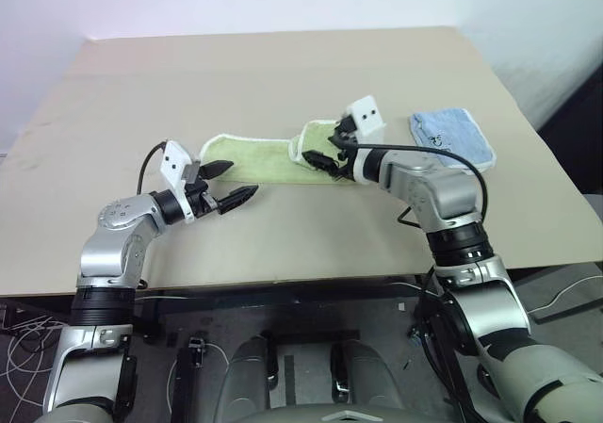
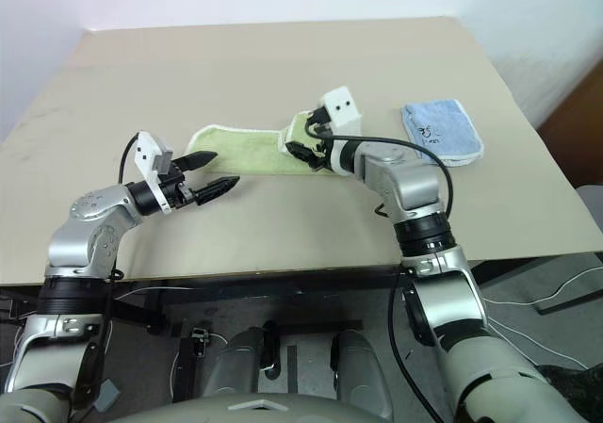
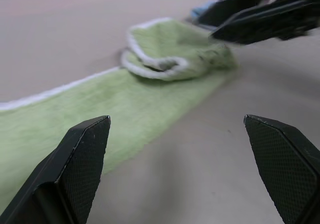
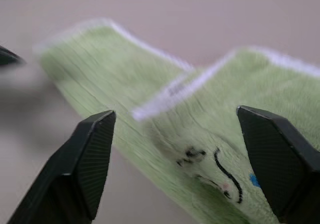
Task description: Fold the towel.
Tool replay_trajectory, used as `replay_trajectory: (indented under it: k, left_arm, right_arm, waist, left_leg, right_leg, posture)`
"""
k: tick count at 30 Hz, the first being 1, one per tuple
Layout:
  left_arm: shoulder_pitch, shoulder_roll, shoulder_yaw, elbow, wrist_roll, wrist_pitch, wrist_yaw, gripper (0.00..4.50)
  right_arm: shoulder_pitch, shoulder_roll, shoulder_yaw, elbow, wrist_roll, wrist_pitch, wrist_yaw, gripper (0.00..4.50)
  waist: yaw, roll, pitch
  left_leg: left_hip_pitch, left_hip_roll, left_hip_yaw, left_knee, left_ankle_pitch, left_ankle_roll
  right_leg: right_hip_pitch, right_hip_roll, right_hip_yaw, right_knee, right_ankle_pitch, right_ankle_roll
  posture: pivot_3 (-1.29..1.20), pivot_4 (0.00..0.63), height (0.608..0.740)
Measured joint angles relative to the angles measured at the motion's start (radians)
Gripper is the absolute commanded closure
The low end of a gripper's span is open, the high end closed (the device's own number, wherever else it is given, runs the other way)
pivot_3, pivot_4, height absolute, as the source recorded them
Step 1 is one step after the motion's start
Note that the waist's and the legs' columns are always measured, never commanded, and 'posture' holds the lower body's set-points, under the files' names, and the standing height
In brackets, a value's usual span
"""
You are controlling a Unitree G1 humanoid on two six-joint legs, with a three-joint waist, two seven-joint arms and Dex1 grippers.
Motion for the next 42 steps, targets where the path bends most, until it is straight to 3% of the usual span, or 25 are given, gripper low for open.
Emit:
replay_trajectory:
  k: [3, 13, 17, 23, 32, 36, 42]
  left_arm:
    - [0.003, -0.015, 0.029, -0.001, -0.030, 0.028, 0.039, 0.00]
    - [0.020, -0.103, 0.096, -0.020, -0.109, 0.172, 0.224, 0.00]
    - [0.044, -0.129, 0.139, -0.063, -0.159, 0.228, 0.296, 0.00]
    - [0.073, -0.156, 0.202, -0.111, -0.222, 0.309, 0.413, 0.00]
    - [0.017, -0.257, 0.358, -0.074, -0.386, 0.484, 0.680, 0.00]
    - [-0.097, -0.274, 0.432, 0.050, -0.430, 0.501, 0.792, 0.00]
    - [-0.271, -0.273, 0.503, 0.326, -0.446, 0.469, 0.867, 0.00]
  right_arm:
    - [-0.005, -0.008, -0.042, 0.000, 0.002, -0.012, -0.013, 1.18]
    - [-0.078, 0.051, 0.004, 0.456, -0.170, -0.343, -0.017, 4.48]
    - [-0.092, 0.084, 0.030, 0.644, -0.230, -0.445, -0.001, 4.48]
    - [-0.110, 0.084, 0.040, 0.687, -0.273, -0.501, 0.020, 4.48]
    - [-0.066, 0.040, -0.023, 0.321, -0.217, -0.431, 0.058, 4.48]
    - [-0.012, 0.012, -0.026, 0.140, -0.191, -0.354, 0.065, 4.48]
    - [0.044, -0.009, -0.044, 0.023, -0.168, -0.276, 0.051, 4.48]
  waist:
    - [0.000, 0.000, 0.000]
    - [-0.005, -0.001, 0.000]
    - [-0.004, -0.001, 0.000]
    - [-0.004, -0.002, 0.000]
    - [-0.001, -0.002, -0.001]
    - [0.001, -0.002, -0.001]
    - [0.001, -0.003, -0.001]
  left_leg:
    - [0.001, 0.000, 0.000, 0.000, 0.000, 0.000]
    - [0.001, 0.000, 0.001, 0.000, 0.000, 0.000]
    - [0.001, -0.001, 0.001, 0.000, 0.000, 0.000]
    - [0.004, 0.000, 0.001, 0.001, 0.000, 0.000]
    - [0.004, 0.000, 0.001, 0.001, 0.000, 0.000]
    - [0.005, -0.001, 0.001, 0.002, 0.000, 0.000]
    - [0.006, -0.001, 0.000, 0.003, 0.000, 0.000]
  right_leg:
    - [0.000, 0.000, 0.000, 0.000, 0.000, 0.000]
    - [0.001, 0.002, 0.001, 0.000, 0.002, 0.004]
    - [0.001, 0.002, 0.002, 0.000, 0.002, 0.004]
    - [0.004, 0.001, 0.002, 0.000, 0.002, 0.004]
    - [0.004, 0.001, 0.002, 0.000, 0.003, 0.005]
    - [0.004, 0.001, 0.002, 0.000, 0.003, 0.005]
    - [0.005, 0.002, 0.001, 0.001, 0.003, 0.005]
  posture:
    - [0.00, 0.150, 0.740]
    - [0.00, 0.150, 0.740]
    - [0.00, 0.150, 0.740]
    - [0.00, 0.150, 0.740]
    - [0.00, 0.150, 0.740]
    - [0.00, 0.150, 0.740]
    - [0.00, 0.150, 0.740]
